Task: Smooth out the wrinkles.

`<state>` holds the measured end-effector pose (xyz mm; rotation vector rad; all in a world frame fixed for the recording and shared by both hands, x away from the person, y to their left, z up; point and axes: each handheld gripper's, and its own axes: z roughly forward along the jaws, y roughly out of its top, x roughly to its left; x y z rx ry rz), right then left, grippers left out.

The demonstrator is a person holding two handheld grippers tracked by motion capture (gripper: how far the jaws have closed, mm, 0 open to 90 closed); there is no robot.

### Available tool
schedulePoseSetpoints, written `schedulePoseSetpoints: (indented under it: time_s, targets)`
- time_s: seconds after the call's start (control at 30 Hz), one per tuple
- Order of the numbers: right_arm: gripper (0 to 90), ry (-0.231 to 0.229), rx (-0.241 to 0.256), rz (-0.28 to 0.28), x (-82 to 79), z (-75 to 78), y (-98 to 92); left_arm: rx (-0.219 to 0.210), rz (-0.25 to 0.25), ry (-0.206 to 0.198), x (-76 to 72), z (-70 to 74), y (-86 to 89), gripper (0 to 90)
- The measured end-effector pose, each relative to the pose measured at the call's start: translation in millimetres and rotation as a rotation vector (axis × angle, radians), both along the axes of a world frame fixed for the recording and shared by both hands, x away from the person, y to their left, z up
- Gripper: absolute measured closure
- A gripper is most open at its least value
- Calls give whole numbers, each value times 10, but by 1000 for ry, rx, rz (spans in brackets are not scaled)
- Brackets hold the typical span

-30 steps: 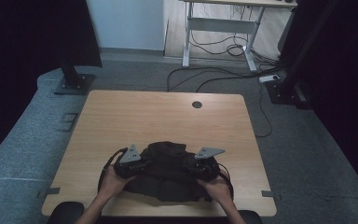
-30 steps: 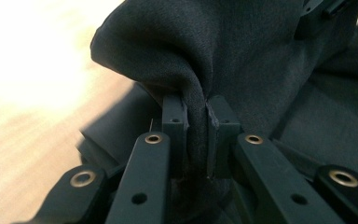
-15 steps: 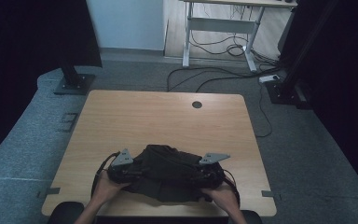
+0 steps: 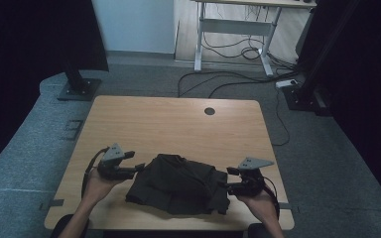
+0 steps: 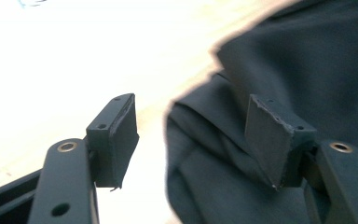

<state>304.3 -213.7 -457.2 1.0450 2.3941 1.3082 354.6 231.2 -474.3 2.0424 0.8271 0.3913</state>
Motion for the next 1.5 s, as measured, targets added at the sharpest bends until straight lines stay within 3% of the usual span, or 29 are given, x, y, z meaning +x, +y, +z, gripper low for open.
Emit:
schedulePoseSetpoints:
  time_s: [0.03, 0.2, 0.27, 0.37, 0.43, 0.53, 0.73, 0.8, 0.83, 0.9, 0.93, 0.97, 1.03, 1.1, 1.23, 1.3, 1.37, 1.4, 1.43, 1.47, 1.5]
  targets:
    - [342, 3, -6, -25, 87, -16, -9, 4, 21, 21, 139, -25, -48, 324]
    - [314, 40, -19, -71, 290, -158, 95, 23, 42, 83, 393, -141, -237, 296]
    - [305, 54, -18, -81, 368, -228, 162, 46, 45, 101, 468, -199, -327, 290]
    - [298, 69, -10, -95, 464, -305, 266, 50, 42, 150, 559, -274, -426, 289]
    - [296, 71, -19, -103, 520, -337, 359, 52, 34, 159, 565, -291, -474, 290]
    - [293, 70, -23, -87, 572, -358, 486, 36, 15, 158, 530, -273, -498, 294]
    - [288, 57, 1, -25, 536, -344, 696, -57, -60, 142, 225, -111, -425, 289]
    - [288, 55, -1, -15, 505, -339, 709, -62, -75, 138, 161, -96, -411, 286]
    - [289, 49, -2, 10, 425, -330, 713, -55, -114, 131, 24, -74, -386, 282]
    - [289, 42, -13, 16, 360, -320, 698, -42, -154, 117, -120, -57, -354, 277]
    - [289, 42, -13, 16, 360, -320, 698, -42, -154, 117, -120, -57, -354, 273]
    - [289, 38, -16, 18, 296, -306, 660, -33, -181, 100, -239, -28, -312, 268]
    - [289, 36, -19, 14, 245, -292, 615, -19, -180, 76, -294, 23, -261, 265]
    - [283, 33, -26, 3, 204, -282, 581, -19, -147, 65, -291, 76, -223, 265]
    - [226, 38, -35, -26, 121, -292, 568, -48, -127, 98, -300, 110, -294, 236]
    - [159, 49, -54, -60, 85, -328, 580, -21, -133, 108, -357, 67, -391, 209]
    - [141, 60, -72, -86, 44, -371, 589, 39, -125, 120, -426, -10, -482, 179]
    - [135, 63, -83, -98, 17, -392, 593, 39, -125, 120, -426, -10, -482, 158]
    - [131, 64, -96, -110, -9, -414, 599, 103, -104, 130, -487, -106, -535, 151]
    - [130, 67, -106, -120, -32, -440, 605, 103, -104, 130, -487, -106, -535, 145]
    - [126, 75, -123, -131, -53, -468, 613, 145, -67, 148, -519, -198, -539, 143]
